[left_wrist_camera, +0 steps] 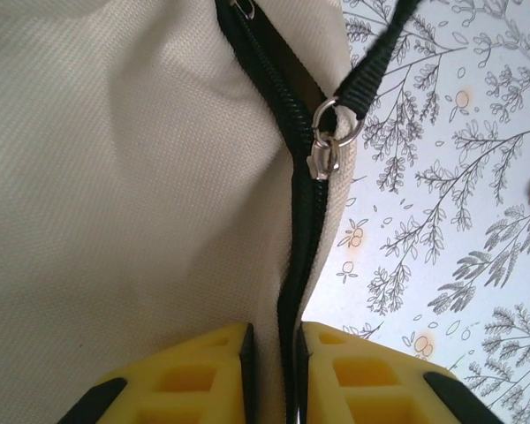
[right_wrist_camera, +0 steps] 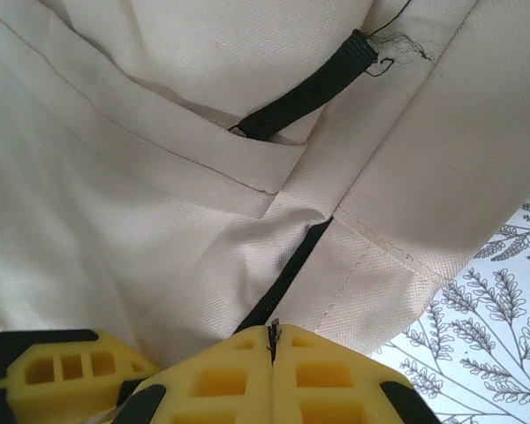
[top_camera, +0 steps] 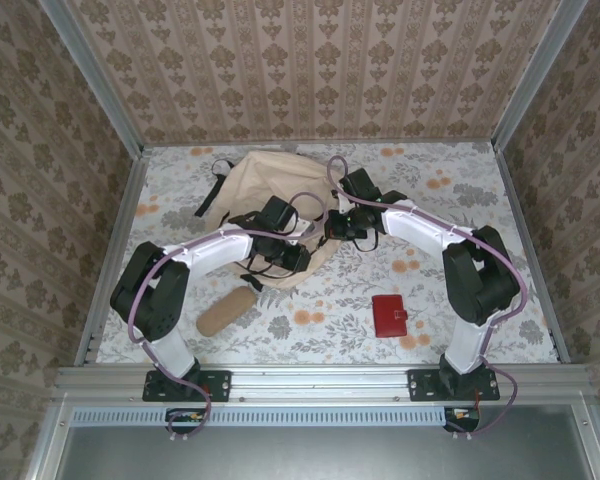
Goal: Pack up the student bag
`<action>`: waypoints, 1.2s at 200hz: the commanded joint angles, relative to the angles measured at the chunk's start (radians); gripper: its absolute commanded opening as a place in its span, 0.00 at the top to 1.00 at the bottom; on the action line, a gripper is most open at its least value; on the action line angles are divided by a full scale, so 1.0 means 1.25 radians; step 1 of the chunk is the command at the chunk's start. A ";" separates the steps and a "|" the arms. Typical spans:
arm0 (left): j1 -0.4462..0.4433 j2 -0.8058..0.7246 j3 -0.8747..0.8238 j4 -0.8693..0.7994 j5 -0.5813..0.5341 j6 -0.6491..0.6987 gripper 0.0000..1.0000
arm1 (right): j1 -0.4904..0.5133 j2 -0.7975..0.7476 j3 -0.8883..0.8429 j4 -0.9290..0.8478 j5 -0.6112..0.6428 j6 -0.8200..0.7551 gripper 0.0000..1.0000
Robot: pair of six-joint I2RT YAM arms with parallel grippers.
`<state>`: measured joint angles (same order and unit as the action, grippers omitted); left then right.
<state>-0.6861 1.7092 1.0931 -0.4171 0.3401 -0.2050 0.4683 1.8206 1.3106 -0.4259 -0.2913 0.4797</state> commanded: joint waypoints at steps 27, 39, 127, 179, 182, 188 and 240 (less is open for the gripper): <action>-0.011 -0.002 -0.037 -0.078 0.000 0.047 0.92 | -0.006 0.067 0.084 -0.019 0.117 0.016 1.00; -0.012 0.000 -0.038 -0.084 -0.004 0.045 0.93 | -0.008 0.080 0.099 -0.026 0.158 0.025 1.00; -0.010 -0.017 -0.052 -0.084 0.015 0.047 0.97 | -0.013 0.084 0.136 -0.054 0.384 0.091 1.00; 0.000 -0.069 -0.017 -0.059 0.082 0.001 0.75 | -0.014 -0.005 0.048 -0.022 0.345 0.089 1.00; 0.004 -0.072 -0.012 -0.058 0.086 -0.005 0.72 | -0.014 -0.010 0.044 -0.024 0.339 0.086 1.00; 0.009 -0.076 -0.002 -0.057 0.099 -0.017 0.67 | -0.014 -0.019 0.034 -0.027 0.328 0.082 1.00; 0.063 -0.130 0.055 -0.035 0.116 -0.127 0.36 | -0.056 -0.102 -0.054 -0.036 0.322 0.061 1.00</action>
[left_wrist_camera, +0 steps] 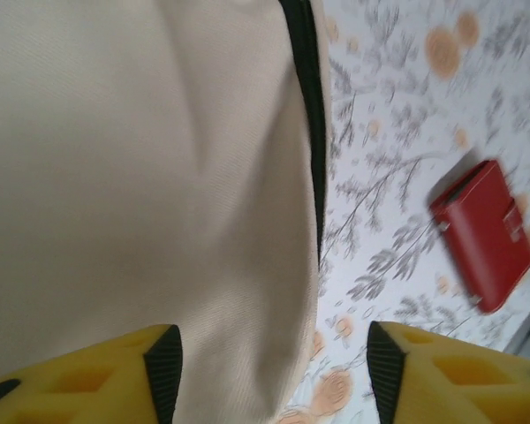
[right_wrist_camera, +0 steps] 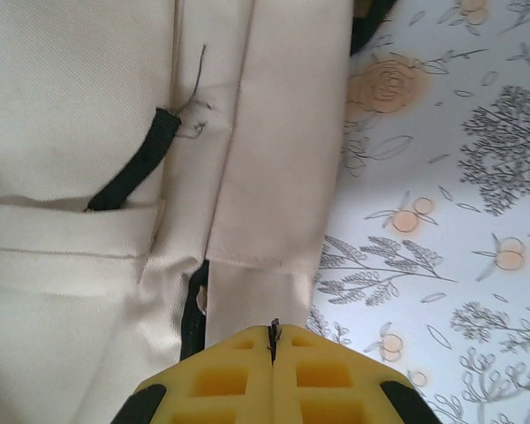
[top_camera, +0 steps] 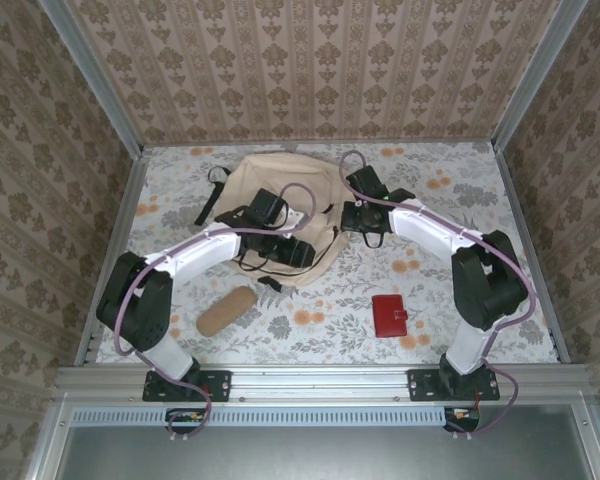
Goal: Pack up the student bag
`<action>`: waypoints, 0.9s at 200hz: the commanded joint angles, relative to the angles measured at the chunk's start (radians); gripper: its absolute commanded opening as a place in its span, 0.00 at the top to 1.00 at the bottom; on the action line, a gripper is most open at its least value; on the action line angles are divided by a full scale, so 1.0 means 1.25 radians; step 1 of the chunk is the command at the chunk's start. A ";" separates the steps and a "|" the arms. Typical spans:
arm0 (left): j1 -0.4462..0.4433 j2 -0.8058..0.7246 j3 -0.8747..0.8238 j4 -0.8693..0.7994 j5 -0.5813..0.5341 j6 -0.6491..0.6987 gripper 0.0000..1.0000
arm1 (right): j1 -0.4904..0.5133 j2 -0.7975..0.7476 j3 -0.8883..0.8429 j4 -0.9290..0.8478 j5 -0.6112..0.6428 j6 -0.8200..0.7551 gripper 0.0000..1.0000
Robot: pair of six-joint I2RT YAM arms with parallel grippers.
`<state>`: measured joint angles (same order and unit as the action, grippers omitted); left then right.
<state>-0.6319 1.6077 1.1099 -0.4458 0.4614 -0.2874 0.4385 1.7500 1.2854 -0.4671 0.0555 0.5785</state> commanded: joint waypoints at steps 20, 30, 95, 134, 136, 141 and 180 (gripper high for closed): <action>0.043 -0.073 0.048 -0.019 -0.022 -0.103 0.32 | -0.063 -0.059 -0.050 -0.009 0.047 -0.028 1.00; 0.052 -0.086 0.046 -0.020 -0.044 -0.121 0.31 | -0.075 -0.068 -0.059 -0.010 0.049 -0.031 1.00; 0.080 -0.154 0.030 -0.097 -0.242 -0.182 0.21 | -0.085 -0.190 -0.090 -0.082 -0.037 -0.063 0.37; 0.116 -0.192 -0.023 -0.101 -0.284 -0.234 0.08 | -0.015 -0.335 -0.237 -0.083 -0.047 0.077 0.17; 0.118 -0.195 -0.027 -0.100 -0.284 -0.236 0.07 | -0.011 -0.343 -0.244 -0.080 -0.049 0.086 0.17; 0.123 -0.200 -0.033 -0.096 -0.281 -0.239 0.06 | -0.001 -0.358 -0.266 -0.074 -0.057 0.114 0.16; 0.134 -0.228 -0.054 -0.093 -0.277 -0.238 0.00 | 0.079 -0.423 -0.404 0.031 -0.114 0.302 0.16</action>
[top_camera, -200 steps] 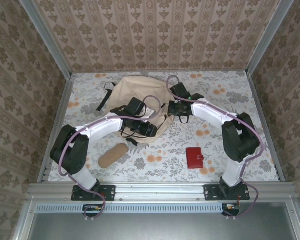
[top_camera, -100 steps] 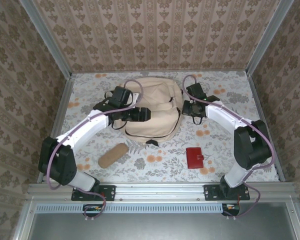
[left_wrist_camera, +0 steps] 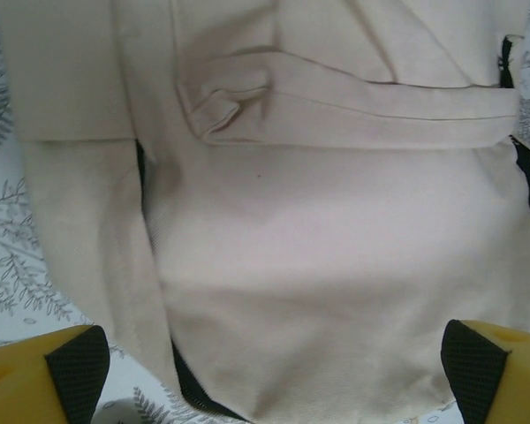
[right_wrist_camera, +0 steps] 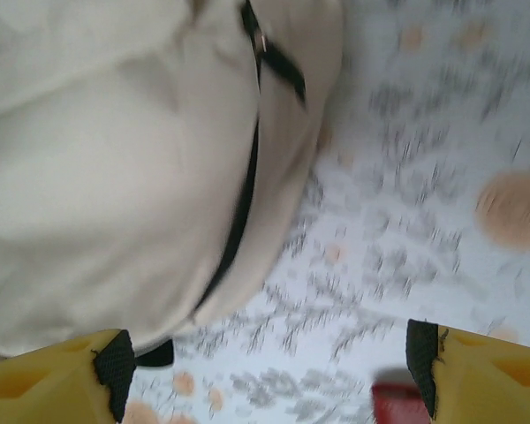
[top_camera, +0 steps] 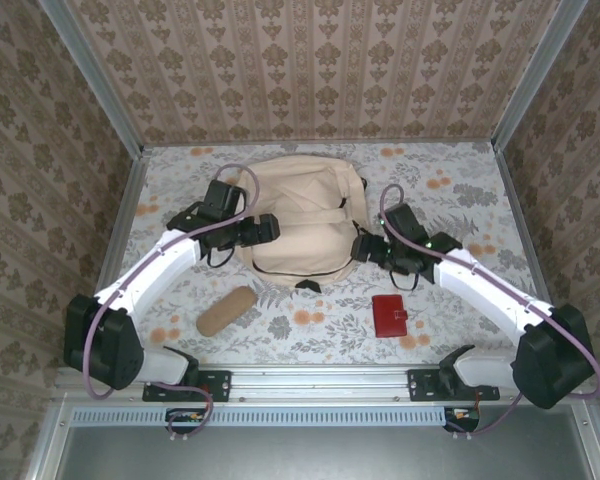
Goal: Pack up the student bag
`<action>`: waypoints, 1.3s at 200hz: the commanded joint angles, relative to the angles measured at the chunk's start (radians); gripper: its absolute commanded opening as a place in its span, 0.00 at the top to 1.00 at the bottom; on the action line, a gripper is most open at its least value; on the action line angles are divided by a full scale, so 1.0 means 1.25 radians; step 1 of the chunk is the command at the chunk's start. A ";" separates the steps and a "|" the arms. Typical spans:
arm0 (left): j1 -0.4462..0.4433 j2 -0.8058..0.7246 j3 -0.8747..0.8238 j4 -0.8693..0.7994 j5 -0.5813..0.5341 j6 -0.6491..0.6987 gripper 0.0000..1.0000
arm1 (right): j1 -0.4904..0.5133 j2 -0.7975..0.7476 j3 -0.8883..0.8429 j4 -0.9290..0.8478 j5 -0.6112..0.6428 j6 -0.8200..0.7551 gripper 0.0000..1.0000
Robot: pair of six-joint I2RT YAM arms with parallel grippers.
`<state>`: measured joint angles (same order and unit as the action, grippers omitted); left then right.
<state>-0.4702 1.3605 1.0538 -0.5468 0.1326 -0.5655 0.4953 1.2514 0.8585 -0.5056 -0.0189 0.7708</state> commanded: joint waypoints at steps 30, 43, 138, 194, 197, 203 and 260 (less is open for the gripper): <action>0.006 -0.038 -0.006 -0.013 0.002 -0.013 0.00 | 0.059 0.018 -0.097 0.164 -0.084 0.226 0.20; 0.006 -0.038 -0.007 -0.012 0.016 -0.015 0.00 | 0.060 0.047 -0.098 0.227 -0.113 0.239 0.21; 0.000 -0.038 -0.017 0.024 0.090 -0.036 0.00 | 0.074 0.195 -0.046 0.281 -0.027 0.328 0.68; -0.039 -0.018 0.011 0.017 0.093 -0.009 0.00 | 0.090 0.128 -0.100 0.226 -0.017 0.319 0.89; -0.041 -0.016 0.015 0.015 0.093 -0.008 0.00 | 0.091 0.121 -0.104 0.219 -0.016 0.317 0.89; -0.048 -0.009 0.021 0.016 0.092 -0.004 0.00 | 0.091 0.117 -0.113 0.202 -0.015 0.316 0.89; -0.116 0.096 0.110 0.027 0.096 0.002 0.02 | 0.088 -0.066 -0.172 0.100 -0.034 0.261 0.65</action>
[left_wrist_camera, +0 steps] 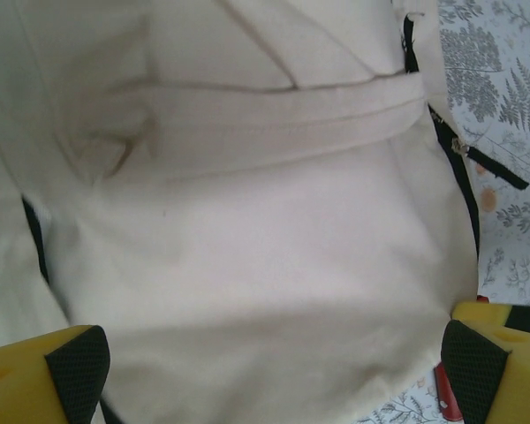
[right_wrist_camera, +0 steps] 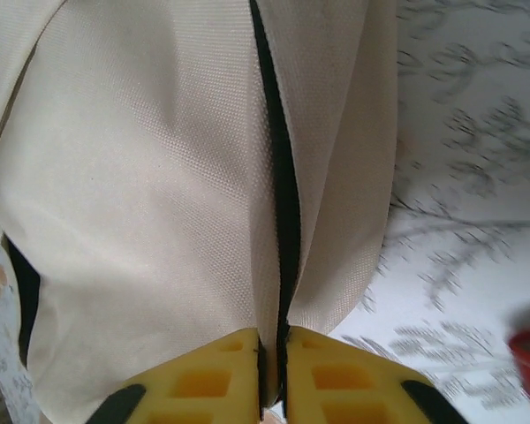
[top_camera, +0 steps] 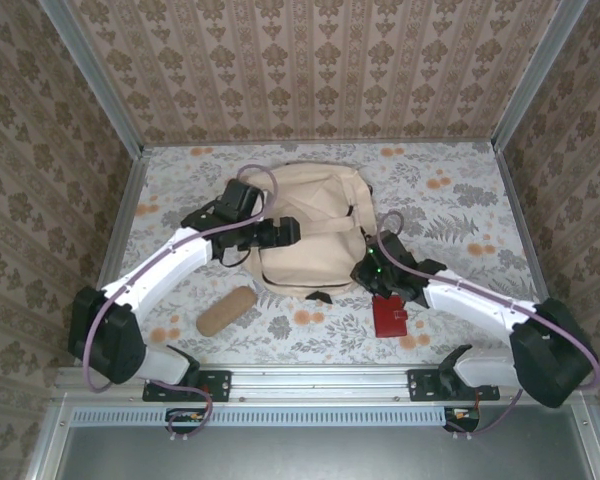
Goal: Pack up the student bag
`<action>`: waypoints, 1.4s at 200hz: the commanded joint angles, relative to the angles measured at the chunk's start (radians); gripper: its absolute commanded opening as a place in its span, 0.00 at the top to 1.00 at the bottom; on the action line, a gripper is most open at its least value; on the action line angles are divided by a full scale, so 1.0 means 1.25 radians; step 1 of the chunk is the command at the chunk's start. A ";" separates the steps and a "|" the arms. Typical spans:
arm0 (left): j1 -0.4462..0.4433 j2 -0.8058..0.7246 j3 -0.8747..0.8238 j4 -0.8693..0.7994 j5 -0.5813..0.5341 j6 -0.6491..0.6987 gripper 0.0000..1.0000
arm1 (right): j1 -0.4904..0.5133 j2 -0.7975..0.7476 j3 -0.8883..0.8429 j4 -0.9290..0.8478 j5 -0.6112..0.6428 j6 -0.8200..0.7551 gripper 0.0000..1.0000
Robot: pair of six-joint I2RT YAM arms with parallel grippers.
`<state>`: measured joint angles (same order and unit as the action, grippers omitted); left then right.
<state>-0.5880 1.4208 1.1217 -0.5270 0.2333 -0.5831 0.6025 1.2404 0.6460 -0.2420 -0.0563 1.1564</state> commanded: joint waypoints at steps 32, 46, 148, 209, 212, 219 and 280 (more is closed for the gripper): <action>-0.057 0.152 0.153 0.014 0.026 0.026 0.10 | -0.043 -0.119 0.090 -0.217 0.056 -0.160 0.30; -0.073 0.204 0.208 0.014 0.018 0.026 0.13 | -0.105 -0.122 0.113 -0.214 0.037 -0.207 0.24; -0.149 0.626 0.695 -0.129 -0.063 0.070 0.48 | -0.388 0.289 0.307 0.010 -0.282 -0.361 0.25; -0.155 0.770 0.857 -0.214 -0.093 0.044 0.54 | -0.408 0.467 0.384 0.055 -0.320 -0.350 0.32; -0.154 0.773 0.863 -0.220 -0.093 0.041 0.53 | -0.408 0.473 0.390 0.054 -0.322 -0.350 0.32; -0.153 0.781 0.870 -0.232 -0.094 0.035 0.53 | -0.408 0.490 0.398 0.055 -0.327 -0.352 0.32; -0.133 0.789 0.855 -0.271 -0.073 0.019 0.67 | -0.408 0.549 0.421 0.038 -0.368 -0.363 0.51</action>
<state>-0.7685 2.3947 2.1822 -0.7906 0.1341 -0.5415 0.0940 1.9038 1.1461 -0.1825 -0.4801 0.7223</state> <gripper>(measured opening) 0.344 0.513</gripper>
